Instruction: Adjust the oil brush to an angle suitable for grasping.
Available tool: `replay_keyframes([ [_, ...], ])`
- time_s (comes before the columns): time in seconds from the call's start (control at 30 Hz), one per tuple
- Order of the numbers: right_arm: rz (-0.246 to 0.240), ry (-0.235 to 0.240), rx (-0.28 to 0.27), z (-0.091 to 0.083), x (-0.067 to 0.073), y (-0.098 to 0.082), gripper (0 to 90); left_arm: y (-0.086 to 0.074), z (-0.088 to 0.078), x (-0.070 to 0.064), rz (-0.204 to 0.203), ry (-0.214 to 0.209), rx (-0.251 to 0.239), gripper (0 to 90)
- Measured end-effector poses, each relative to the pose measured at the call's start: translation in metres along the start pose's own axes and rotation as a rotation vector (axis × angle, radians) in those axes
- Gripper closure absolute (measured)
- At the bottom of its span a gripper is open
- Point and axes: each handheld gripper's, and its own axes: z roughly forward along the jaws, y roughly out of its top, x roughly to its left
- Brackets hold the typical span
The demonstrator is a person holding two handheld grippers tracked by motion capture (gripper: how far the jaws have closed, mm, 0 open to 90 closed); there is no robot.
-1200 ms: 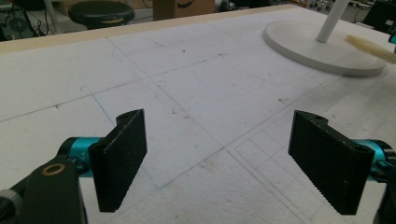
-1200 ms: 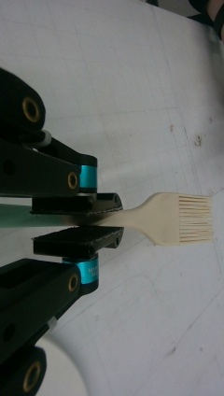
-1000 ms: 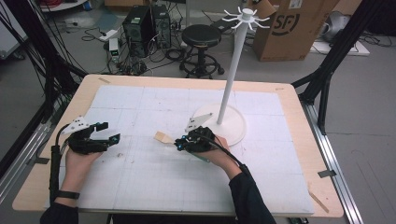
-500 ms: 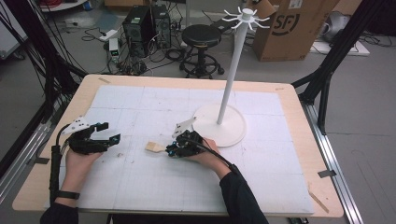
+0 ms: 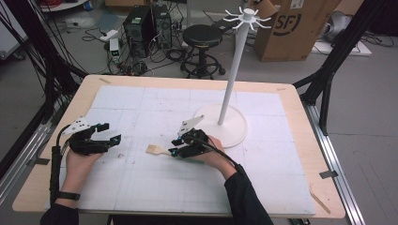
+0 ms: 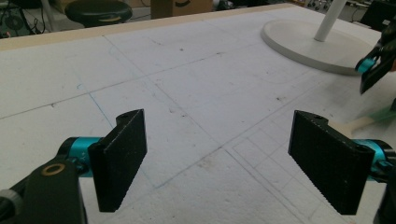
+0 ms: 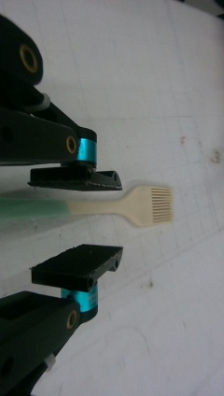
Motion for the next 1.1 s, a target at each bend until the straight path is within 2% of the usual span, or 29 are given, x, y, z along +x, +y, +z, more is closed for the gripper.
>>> replay_keyframes([
  [0.1, 0.009, -0.015, -0.06, -0.023, -0.001, 0.0, 56.4, 0.0, 0.0, 0.0, -0.001, -0.001, 0.001, 20.0],
  [0.17, 0.032, -0.025, -0.1, -0.041, -0.002, -0.003, 53.1, 0.0, 0.0, 0.0, -0.001, -0.001, 0.0, 20.0],
  [0.27, 0.058, -0.064, -0.151, -0.069, -0.005, -0.014, 48.2, 0.0, -0.001, 0.0, 0.002, -0.001, 0.003, 20.0],
  [0.5, 0.147, -0.185, -0.26, -0.136, -0.015, -0.061, 37.8, 0.0, 0.0, 0.0, -0.003, 0.001, 0.007, 20.0],
  [0.63, 0.199, -0.274, -0.316, -0.167, -0.018, -0.09, 33.3, -0.001, 0.001, 0.0, 0.0, -0.001, 0.014, 20.0],
  [0.8, 0.254, -0.35, -0.347, -0.185, -0.021, -0.121, 28.9, -0.001, 0.001, 0.0, 0.001, -0.003, 0.009, 20.0],
  [0.93, 0.303, -0.399, -0.343, -0.189, -0.023, -0.142, 25.9, 0.0, 0.0, 0.001, 0.001, -0.006, 0.002, 20.0],
  [1.0, 0.331, -0.406, -0.34, -0.191, -0.024, -0.15, 24.9, 0.0, 0.0, 0.001, -0.002, -0.008, -0.002, 20.0],
  [1.1, 0.351, -0.432, -0.343, -0.194, -0.026, -0.158, 23.8, 0.0, -0.001, 0.001, -0.002, -0.007, -0.004, 20.0],
])
